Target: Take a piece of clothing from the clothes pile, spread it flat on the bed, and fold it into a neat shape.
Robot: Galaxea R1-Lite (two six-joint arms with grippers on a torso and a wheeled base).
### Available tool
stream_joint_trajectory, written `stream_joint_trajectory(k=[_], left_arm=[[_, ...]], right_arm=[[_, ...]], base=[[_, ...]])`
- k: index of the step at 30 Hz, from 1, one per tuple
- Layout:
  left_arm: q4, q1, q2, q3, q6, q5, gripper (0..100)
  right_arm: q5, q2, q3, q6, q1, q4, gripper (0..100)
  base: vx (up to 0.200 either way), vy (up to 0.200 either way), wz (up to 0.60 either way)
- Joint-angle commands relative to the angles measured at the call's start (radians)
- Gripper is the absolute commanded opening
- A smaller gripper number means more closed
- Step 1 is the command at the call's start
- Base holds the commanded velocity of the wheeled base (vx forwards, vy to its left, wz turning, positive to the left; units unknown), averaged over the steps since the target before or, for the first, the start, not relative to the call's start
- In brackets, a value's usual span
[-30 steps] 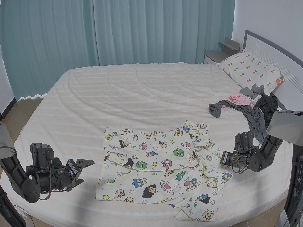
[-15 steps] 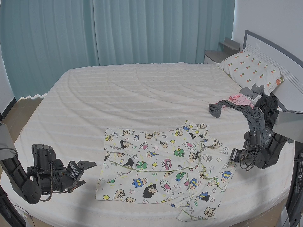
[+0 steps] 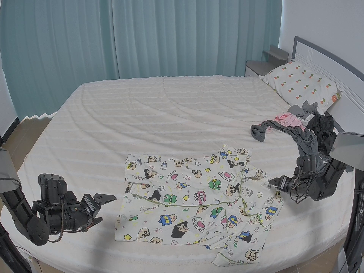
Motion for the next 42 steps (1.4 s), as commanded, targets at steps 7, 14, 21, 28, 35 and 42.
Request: stream_joint_trajectory(k=[7, 14, 21, 28, 35, 42], left_arm=[[0.000, 0.000, 0.003, 0.000, 0.000, -0.002, 100], [0.000, 0.000, 0.003, -0.002, 0.001, -0.002, 100], [0.000, -0.002, 0.003, 0.000, 0.001, -0.002, 100], [0.000, -0.002, 0.002, 0.000, 0.001, 0.000, 100], [0.000, -0.003, 0.002, 0.000, 0.001, 0.000, 100], [0.000, -0.005, 0.003, 0.000, 0.001, 0.000, 100]], right_arm=[[0.124, 0.072, -0.178, 0.004, -0.032, 0.159, 100], [0.121, 0.133, -0.236, 0.007, -0.032, 0.171, 100], [0.113, 0.118, -0.246, 0.005, -0.035, 0.173, 0], [0.079, 0.080, -0.249, 0.007, -0.102, 0.173, 0], [0.067, 0.078, -0.239, -0.004, -0.160, 0.167, 0], [0.065, 0.083, -0.249, -0.009, -0.171, 0.164, 0]], base=[[0.000, 0.000, 0.00], [0.000, 0.000, 0.00], [0.000, 0.000, 0.00], [0.000, 0.000, 0.00], [0.000, 0.000, 0.00], [0.000, 0.000, 0.00]])
